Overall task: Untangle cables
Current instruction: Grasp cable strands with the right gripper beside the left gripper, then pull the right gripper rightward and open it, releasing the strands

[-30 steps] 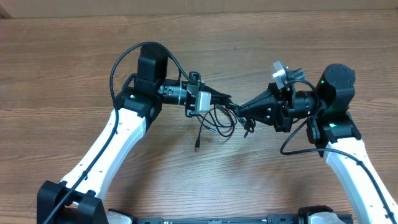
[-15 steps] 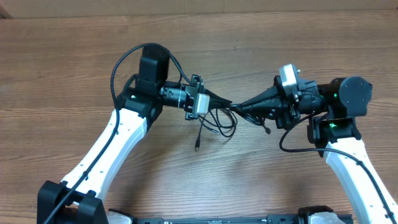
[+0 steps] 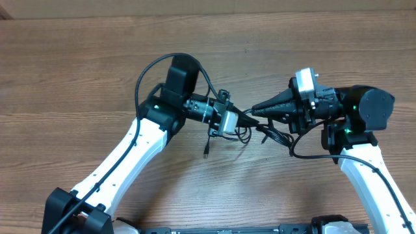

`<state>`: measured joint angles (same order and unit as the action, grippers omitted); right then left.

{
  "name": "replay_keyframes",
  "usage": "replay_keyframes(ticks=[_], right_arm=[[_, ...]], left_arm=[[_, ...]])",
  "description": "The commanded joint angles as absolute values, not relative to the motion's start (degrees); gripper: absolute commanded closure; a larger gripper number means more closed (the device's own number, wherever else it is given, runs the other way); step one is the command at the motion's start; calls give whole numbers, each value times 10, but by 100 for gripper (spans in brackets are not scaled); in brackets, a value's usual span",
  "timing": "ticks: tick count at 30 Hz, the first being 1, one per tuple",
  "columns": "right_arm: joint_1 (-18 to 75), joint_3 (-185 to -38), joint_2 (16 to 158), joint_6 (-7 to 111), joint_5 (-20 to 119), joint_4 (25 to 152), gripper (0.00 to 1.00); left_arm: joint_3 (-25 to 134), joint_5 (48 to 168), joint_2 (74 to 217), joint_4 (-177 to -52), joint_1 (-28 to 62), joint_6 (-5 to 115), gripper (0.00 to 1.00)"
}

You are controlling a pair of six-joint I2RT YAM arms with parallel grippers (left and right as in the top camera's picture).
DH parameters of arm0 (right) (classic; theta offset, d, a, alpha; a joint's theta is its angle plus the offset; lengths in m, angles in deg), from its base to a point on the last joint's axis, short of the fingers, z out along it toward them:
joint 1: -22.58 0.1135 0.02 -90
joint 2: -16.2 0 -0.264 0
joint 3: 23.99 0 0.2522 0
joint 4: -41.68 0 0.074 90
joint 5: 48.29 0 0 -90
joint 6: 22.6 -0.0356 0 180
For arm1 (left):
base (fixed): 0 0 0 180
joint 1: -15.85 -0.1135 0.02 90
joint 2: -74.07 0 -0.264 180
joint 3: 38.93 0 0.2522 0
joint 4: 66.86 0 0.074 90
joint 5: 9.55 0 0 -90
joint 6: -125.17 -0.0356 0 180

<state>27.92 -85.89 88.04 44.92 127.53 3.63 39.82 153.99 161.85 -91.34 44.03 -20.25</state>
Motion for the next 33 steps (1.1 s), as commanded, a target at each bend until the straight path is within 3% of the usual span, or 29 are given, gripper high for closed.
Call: replay_keyframes(ticks=[1, 18, 31, 33], right_arm=[[282, -858, 881, 445, 1251, 9, 96], [276, -858, 881, 452, 1211, -90, 96], [180, -858, 881, 452, 1193, -85, 96], [170, -858, 881, 453, 1193, -70, 92]], left_arm=[[405, 1533, 1619, -916, 456, -197, 96], [405, 1519, 1619, -984, 460, -197, 96], [405, 1533, 1619, -1010, 460, -197, 96], [405, 1534, 1619, -1009, 460, -200, 96]])
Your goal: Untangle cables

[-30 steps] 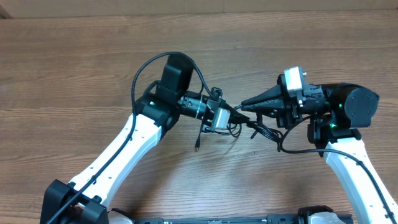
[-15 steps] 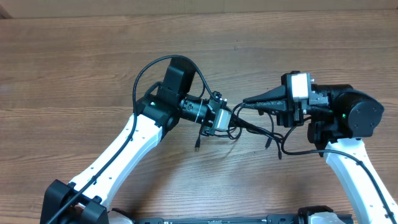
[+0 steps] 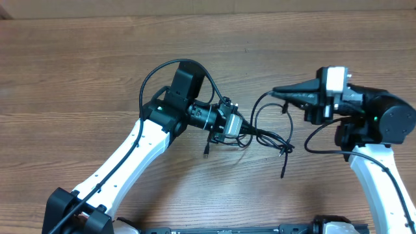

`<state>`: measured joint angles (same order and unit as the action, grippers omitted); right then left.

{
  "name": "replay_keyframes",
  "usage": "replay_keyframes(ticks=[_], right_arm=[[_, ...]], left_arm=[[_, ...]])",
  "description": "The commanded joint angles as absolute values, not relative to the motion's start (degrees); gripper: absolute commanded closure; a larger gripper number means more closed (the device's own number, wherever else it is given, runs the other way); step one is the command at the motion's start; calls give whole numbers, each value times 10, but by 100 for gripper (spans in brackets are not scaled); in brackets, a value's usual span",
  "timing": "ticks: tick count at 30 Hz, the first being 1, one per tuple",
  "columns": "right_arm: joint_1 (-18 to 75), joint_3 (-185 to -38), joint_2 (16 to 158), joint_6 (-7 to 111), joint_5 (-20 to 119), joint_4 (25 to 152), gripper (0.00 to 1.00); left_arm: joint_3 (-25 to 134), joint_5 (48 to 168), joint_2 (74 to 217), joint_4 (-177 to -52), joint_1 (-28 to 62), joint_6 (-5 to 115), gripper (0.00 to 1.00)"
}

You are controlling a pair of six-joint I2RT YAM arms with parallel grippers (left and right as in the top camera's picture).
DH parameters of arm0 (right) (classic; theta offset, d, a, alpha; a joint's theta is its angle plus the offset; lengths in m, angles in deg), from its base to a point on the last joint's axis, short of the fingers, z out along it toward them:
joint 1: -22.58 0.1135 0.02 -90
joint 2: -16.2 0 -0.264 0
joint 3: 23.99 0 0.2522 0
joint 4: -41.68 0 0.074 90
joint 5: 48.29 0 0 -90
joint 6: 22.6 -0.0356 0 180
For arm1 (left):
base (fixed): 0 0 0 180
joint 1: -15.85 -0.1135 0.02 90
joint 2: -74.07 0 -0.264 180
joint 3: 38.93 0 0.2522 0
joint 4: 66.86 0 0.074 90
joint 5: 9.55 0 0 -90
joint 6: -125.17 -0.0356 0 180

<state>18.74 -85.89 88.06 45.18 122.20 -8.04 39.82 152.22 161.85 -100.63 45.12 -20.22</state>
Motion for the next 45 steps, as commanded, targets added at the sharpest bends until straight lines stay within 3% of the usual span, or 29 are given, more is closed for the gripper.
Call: replay_keyframes(ticks=[1, 3, 6, 9, 16, 27, 37, 45], right_arm=[[166, -858, 881, 453, 1193, -64, 91], [159, -858, 881, 451, 1193, -52, 90], [157, -858, 881, 450, 1200, -36, 67], [157, -858, 881, 448, 1215, -28, 53], [157, -858, 881, 446, 1243, -9, 38], [157, -858, 881, 337, 1316, 22, 29], [159, -857, 881, 344, 1316, 218, 25], [159, -857, 881, 347, 1316, 248, 26]], left_arm=[[405, 1534, 1619, -1009, 460, -201, 96], [405, 1534, 1619, -1010, 460, -201, 96], [405, 1534, 1619, -1010, 460, -201, 96], [405, 1533, 1619, -1009, 460, -201, 96], [405, 1518, 1619, -1010, 458, -201, 96], [405, 1395, 1619, -992, 456, -201, 96], [405, 1387, 1619, -893, 429, -201, 96], [405, 1389, 1619, -868, 425, -201, 96]])
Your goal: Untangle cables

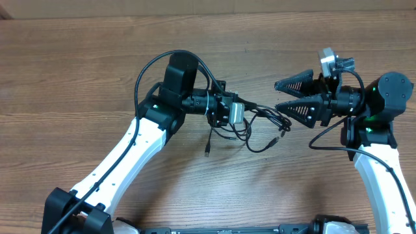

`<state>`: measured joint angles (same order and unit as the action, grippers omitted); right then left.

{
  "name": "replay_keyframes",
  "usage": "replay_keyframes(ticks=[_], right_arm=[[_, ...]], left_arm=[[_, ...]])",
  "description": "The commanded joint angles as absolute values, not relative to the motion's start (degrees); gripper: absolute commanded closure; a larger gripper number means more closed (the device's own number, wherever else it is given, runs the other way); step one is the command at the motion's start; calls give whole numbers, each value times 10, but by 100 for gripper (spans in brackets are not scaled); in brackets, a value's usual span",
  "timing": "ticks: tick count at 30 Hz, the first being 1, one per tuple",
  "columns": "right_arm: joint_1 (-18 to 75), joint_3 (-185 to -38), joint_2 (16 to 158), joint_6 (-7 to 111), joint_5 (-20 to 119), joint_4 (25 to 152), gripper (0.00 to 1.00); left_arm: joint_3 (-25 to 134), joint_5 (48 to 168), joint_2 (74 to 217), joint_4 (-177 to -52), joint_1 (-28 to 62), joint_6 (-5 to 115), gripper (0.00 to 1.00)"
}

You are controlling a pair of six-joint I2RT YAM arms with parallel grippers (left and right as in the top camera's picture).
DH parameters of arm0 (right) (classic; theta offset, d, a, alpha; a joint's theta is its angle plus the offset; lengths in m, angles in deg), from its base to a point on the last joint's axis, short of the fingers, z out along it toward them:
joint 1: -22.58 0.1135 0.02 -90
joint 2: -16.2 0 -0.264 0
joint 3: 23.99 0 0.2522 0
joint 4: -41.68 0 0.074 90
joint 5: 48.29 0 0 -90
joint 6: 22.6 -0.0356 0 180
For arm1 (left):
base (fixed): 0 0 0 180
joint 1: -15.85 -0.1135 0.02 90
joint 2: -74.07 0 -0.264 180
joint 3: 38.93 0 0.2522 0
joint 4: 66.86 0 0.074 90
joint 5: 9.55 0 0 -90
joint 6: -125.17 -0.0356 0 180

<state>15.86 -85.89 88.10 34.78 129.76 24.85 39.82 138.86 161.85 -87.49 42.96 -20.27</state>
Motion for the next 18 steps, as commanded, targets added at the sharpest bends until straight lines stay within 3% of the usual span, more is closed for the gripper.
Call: replay_keyframes(ticks=[1, 18], right_arm=[[159, -857, 881, 347, 1316, 249, 26], [201, -849, 881, 367, 1316, 299, 37]], left_arm=[[405, 1389, 1619, -867, 425, -200, 96], [405, 1393, 1619, -778, 410, -142, 96]])
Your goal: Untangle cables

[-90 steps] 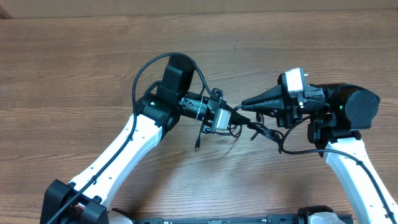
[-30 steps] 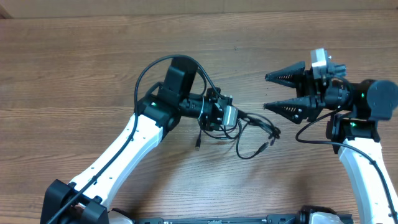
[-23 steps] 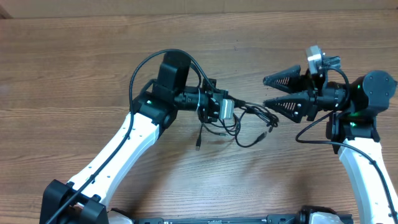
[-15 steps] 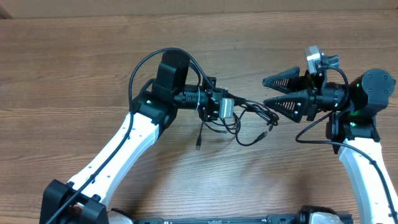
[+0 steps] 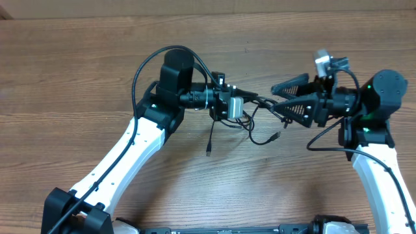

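Observation:
A tangle of thin black cables (image 5: 258,122) hangs from my left gripper (image 5: 248,101), which is shut on the bundle at table centre. One loose plug end (image 5: 208,152) dangles below the left wrist. Another plug (image 5: 277,136) lies to the lower right. My right gripper (image 5: 275,97) is open. Its two dark fingers (image 5: 290,84) are spread above and below a cable strand (image 5: 265,102) just right of the left gripper's tips. Whether the right fingers touch that strand cannot be told.
The wooden table (image 5: 78,58) carries nothing else in view. The arms' own black supply cables loop over the left arm (image 5: 146,71) and under the right arm (image 5: 325,133).
My right gripper, still open, has shifted a little left and now straddles a strand close to the left gripper. The left gripper and the bundle sit slightly higher in the view.
First both grippers met at the tangle, the right one shut on it. Then the right gripper was farther right, shut on a strand drawn out of the bundle. Later it stood open with the strand dropped. Now it is open at the bundle again.

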`<state>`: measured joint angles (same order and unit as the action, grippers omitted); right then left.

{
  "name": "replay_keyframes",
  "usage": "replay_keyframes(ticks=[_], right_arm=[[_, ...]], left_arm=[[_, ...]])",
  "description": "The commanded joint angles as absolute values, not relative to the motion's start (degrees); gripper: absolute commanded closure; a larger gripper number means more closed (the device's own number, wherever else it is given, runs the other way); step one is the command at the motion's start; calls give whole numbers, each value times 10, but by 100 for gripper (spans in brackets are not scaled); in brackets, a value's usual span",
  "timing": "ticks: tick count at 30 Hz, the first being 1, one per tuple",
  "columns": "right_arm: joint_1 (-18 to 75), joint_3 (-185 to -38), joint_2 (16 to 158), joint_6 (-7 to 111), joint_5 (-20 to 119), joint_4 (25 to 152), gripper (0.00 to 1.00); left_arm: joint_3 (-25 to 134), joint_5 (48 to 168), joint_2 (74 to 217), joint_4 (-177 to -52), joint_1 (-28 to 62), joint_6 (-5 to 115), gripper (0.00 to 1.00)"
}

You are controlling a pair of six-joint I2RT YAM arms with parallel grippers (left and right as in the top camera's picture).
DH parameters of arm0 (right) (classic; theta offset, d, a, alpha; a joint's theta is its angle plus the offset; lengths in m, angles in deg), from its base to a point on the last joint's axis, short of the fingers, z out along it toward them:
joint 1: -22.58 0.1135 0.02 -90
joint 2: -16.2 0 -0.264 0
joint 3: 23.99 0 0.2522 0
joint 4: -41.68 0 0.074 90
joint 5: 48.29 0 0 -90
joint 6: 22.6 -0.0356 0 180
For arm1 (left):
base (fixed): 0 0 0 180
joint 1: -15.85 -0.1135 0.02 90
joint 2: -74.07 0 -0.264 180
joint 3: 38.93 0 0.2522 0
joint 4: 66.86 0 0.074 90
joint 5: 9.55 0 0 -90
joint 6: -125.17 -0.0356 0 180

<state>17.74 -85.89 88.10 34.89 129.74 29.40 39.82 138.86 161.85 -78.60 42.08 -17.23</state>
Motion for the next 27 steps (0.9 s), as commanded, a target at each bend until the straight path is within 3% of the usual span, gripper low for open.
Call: replay_keyframes(ticks=[1, 11, 19, 27], right_arm=[[209, -849, 881, 378, 1316, 299, 39], [229, -849, 881, 403, 1316, 305, 62], [230, -849, 881, 407, 1316, 325, 67], [232, -849, 881, 409, 1316, 325, 80]], left_arm=[[405, 1401, 1619, -776, 407, -139, 96], [405, 1462, 1619, -776, 370, -119, 96], [405, 1506, 1619, -773, 354, -119, 96], [405, 1515, 1619, -769, 354, -119, 96]])
